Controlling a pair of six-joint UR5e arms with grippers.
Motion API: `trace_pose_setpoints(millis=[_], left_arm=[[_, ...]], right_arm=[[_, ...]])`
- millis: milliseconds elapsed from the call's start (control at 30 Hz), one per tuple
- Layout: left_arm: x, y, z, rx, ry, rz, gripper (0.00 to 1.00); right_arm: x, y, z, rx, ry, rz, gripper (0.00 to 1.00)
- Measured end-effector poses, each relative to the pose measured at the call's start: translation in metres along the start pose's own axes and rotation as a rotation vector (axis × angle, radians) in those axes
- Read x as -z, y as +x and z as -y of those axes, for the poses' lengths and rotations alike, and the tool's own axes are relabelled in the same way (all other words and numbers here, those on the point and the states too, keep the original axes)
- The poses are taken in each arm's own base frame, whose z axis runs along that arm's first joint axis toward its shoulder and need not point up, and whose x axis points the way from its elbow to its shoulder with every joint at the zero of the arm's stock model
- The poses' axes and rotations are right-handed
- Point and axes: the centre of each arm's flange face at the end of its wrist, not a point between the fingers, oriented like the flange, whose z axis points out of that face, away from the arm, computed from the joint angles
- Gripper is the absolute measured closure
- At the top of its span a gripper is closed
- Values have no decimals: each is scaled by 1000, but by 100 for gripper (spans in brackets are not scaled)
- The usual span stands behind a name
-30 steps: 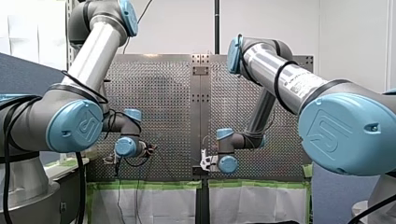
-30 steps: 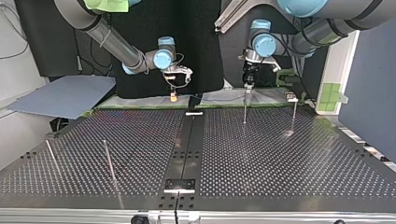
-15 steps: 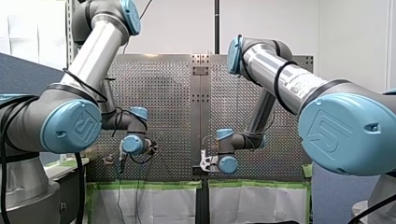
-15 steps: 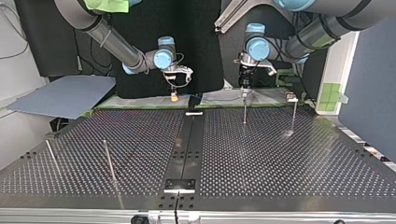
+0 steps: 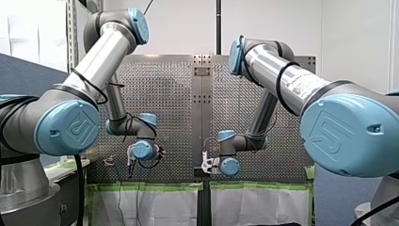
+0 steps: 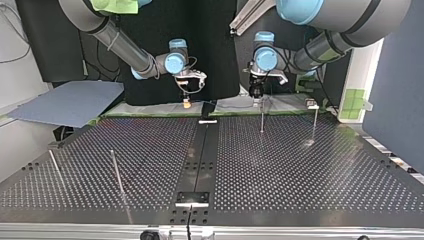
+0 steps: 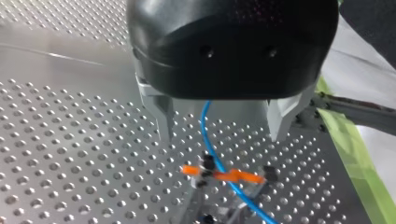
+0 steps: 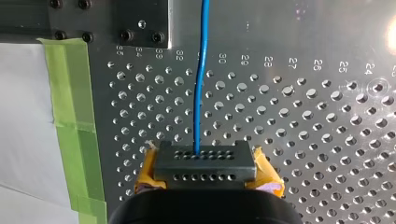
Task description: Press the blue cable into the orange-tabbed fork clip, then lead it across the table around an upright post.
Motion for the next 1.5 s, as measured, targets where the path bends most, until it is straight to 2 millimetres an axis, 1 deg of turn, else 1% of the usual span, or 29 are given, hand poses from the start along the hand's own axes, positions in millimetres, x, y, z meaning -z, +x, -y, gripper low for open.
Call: trace_pose_setpoints(millis=[200, 633, 867, 1333, 1500], left_arm=[[-9, -2, 3, 1, -22, 15, 0], [-25, -16, 11, 20, -30, 57, 0], [-32, -23, 15, 40, -15, 52, 0], [-31, -21, 18, 69, 9, 23, 0], [-36, -13, 20, 65, 11, 1, 0]], right_arm=[[0, -1, 0, 0, 0, 0, 100], [0, -2, 1, 0, 1, -1, 100], [1, -2, 1, 0, 2, 2, 100], [1, -3, 1, 1, 2, 5, 100], [2, -4, 3, 2, 5, 7, 100]])
